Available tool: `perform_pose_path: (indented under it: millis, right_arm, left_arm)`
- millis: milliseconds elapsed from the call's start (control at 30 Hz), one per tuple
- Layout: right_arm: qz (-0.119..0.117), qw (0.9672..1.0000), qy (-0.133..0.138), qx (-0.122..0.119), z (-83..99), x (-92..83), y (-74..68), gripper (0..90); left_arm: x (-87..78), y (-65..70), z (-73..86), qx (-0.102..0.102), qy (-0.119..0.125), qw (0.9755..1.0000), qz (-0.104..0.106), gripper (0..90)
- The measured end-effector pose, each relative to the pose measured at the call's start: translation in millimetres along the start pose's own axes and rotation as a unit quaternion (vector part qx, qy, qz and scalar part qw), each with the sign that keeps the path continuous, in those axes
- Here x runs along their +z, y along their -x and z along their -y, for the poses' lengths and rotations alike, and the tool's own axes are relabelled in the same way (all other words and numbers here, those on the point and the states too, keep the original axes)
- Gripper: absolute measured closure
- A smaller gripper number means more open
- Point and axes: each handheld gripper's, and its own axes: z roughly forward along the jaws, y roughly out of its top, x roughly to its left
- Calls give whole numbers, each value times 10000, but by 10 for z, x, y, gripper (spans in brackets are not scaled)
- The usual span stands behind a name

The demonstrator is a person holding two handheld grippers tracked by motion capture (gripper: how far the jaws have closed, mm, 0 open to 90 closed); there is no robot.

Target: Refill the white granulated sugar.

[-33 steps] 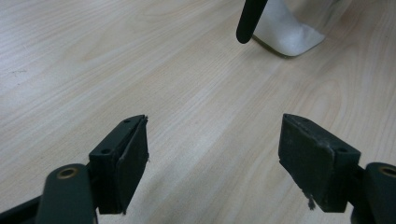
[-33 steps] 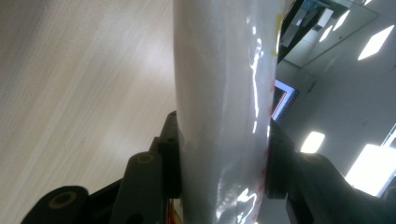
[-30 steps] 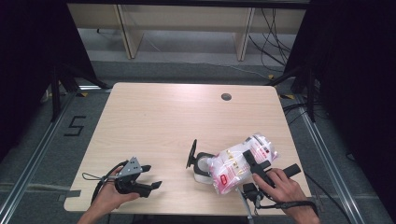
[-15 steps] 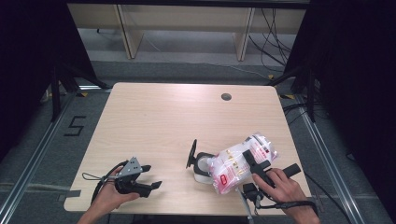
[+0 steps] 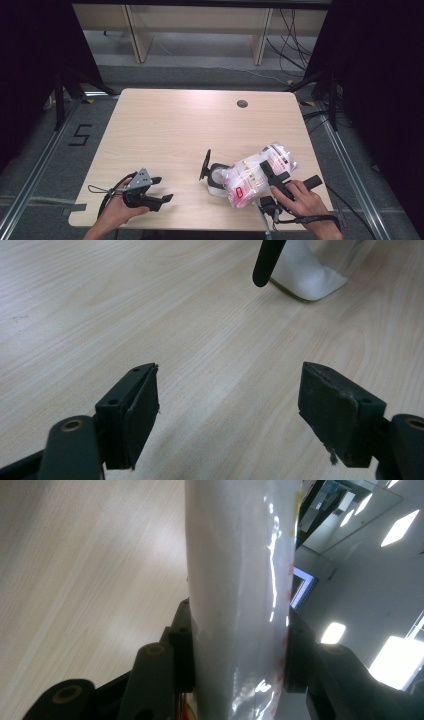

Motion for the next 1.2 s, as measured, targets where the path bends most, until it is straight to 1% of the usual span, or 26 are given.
perform_pose_path:
  millis: [33,100,167,233,333,367,400,533,633,700,733,767,833,867,900,933,967,1000,1033,1067,1100,1133,1200]
  right_arm:
    - [-1,10000,-11,21,0,-2,-4,612]
    - [38,10000,29,-18,2,3,5,612]
    - [38,10000,30,-20,2,3,5,612]
    - [38,10000,33,-18,2,4,6,612]
    - [36,10000,29,-20,2,3,6,612]
    - [40,10000,33,-23,2,4,7,612]
    - [34,10000,34,-25,3,4,7,612]
    - [37,10000,41,-27,4,4,9,612]
    - [33,10000,33,-26,3,4,8,612]
    - [38,10000,32,-25,3,4,7,612]
    - [40,10000,30,-29,2,4,8,612]
    - [-11,9998,-82,168,4,-11,-22,612]
    - [-7,9999,-72,144,3,-9,-16,612]
    - [-20,9998,-81,171,4,-11,-16,612]
    - [-43,9999,-88,141,6,-12,-10,612]
    - [-47,9999,-88,111,8,-13,-4,612]
    - [-36,9999,-84,109,6,-15,1,612]
    - [-57,9999,-95,95,5,-17,7,612]
    - [-61,9999,-96,86,4,-18,10,612]
    - [-61,9999,-100,81,4,-18,11,612]
    - [-63,9999,-100,80,3,-18,10,612]
    - [-69,9999,-96,82,4,-18,9,613]
    - [-70,9999,-93,79,5,-19,10,612]
  left_arm:
    - [0,0,0,-3,-1,10000,2,241]
    - [1,-2,1,3,-16,10000,-17,242]
    - [1,-3,1,4,-21,10000,13,241]
    - [5,12,5,-136,-17,9999,6,241]
    - [6,14,6,-137,-17,9999,7,241]
    - [12,15,10,-140,25,9999,9,241]
    - [7,13,6,-136,-18,9999,9,241]
    - [6,13,7,-142,-17,9999,5,241]
    - [6,13,6,-135,-17,9999,3,242]
    - [-1,-4,0,20,-35,10000,-3,241]
    - [-1,-3,0,5,-33,10000,-2,242]
    - [2,-1,1,-4,-14,10000,10,241]
    - [5,13,6,-138,-20,9999,3,241]
    - [7,14,7,-135,-16,9999,3,242]
    - [7,10,4,-98,-17,10000,6,241]
    - [14,10,1,-66,38,10000,16,241]
    - [12,1,2,-20,8,10000,5,242]
    - [8,6,1,-77,-43,10000,-33,241]
    - [7,8,1,-79,-23,10000,-21,241]
    - [7,6,0,-31,15,10000,-5,242]
    - [1,-3,-1,24,-18,10000,-20,241]
    - [2,1,-1,-10,-1,10000,-9,242]
    - [0,-1,-2,-12,4,10000,-9,241]
